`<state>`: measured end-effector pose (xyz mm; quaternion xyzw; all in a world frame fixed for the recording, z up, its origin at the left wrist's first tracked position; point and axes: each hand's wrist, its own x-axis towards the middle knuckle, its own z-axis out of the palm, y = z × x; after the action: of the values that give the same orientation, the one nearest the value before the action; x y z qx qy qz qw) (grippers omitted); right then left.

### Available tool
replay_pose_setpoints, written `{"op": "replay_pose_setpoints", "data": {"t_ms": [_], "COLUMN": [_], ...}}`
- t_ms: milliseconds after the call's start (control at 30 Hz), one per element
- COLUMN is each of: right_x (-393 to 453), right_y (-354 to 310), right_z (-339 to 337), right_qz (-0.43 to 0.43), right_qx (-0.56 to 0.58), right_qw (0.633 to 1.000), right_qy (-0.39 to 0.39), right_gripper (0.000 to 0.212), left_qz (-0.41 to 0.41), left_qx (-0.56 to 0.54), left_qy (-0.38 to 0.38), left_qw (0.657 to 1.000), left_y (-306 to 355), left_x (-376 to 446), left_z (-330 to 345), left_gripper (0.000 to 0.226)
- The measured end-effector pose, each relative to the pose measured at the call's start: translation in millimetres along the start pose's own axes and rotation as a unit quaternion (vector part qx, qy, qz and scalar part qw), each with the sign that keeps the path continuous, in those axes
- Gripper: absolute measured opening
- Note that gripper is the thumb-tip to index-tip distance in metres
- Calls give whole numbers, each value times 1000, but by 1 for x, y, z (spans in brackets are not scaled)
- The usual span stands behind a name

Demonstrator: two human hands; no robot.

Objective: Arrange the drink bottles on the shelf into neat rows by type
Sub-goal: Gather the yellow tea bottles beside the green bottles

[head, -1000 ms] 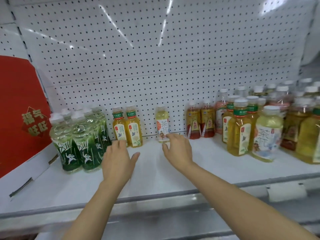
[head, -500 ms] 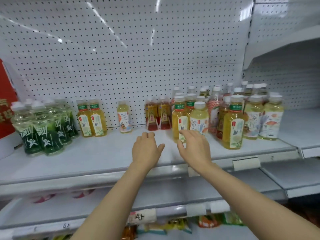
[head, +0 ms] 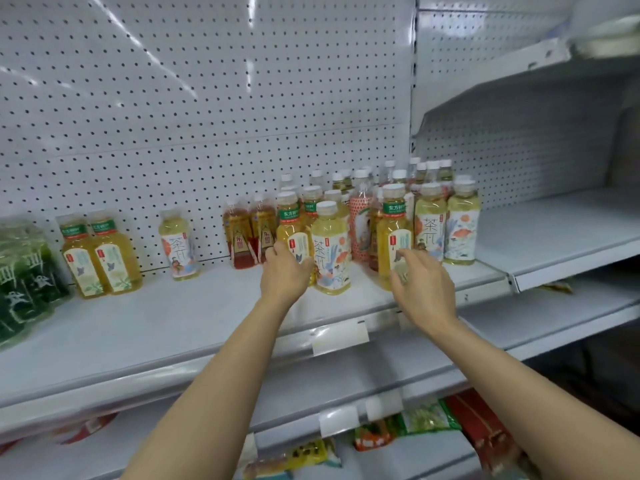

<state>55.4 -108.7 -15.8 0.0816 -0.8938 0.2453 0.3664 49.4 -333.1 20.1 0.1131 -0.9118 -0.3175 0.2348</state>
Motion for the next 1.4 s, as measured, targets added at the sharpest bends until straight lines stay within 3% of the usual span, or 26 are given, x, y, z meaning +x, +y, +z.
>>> {"op": "replay_pose_setpoints", "data": {"t_ms": [167, 400, 600, 700, 767, 867, 967, 1167, 1400], "right_x": [12, 27, 42, 51, 56, 61, 58, 56, 37], "right_y": [16, 29, 36, 37, 36, 38, 38, 30, -31], "right_z": [3, 26, 38, 45, 50, 61, 65, 33, 12], "right_qz": [43, 93, 83, 86, 108, 125, 113, 105, 44], "right_qx": [60, 179, 243, 282, 301, 312, 321, 336, 367], "right_qw": [997, 979, 965, 952, 943, 937, 938, 935, 929], "right_qy": [30, -22, -61, -84, -96, -91, -59, 29, 3], "right_gripper": [62, 91, 100, 108, 112, 106, 100, 99, 98], "left_qz": [-37, -51, -68, -84, -86, -74, -54, -56, -61], "left_qx": [-115, -218, -311, -357, -381, -401, -411, -430, -449], "left_qy": [20, 13, 1, 58, 90, 131, 156, 178, 176], "left_qw": [993, 975, 948, 928, 916, 904, 897, 883, 874], "left_y": [-8, -30, -26, -35, -37, -31, -27, -30, -46], "left_x": [28, 58, 58, 56, 52, 40, 24, -11, -34], "left_z": [14, 25, 27, 30, 27, 14, -2, -35, -77], "left_gripper": [78, 87, 55, 69, 64, 40, 33, 32, 42]}}
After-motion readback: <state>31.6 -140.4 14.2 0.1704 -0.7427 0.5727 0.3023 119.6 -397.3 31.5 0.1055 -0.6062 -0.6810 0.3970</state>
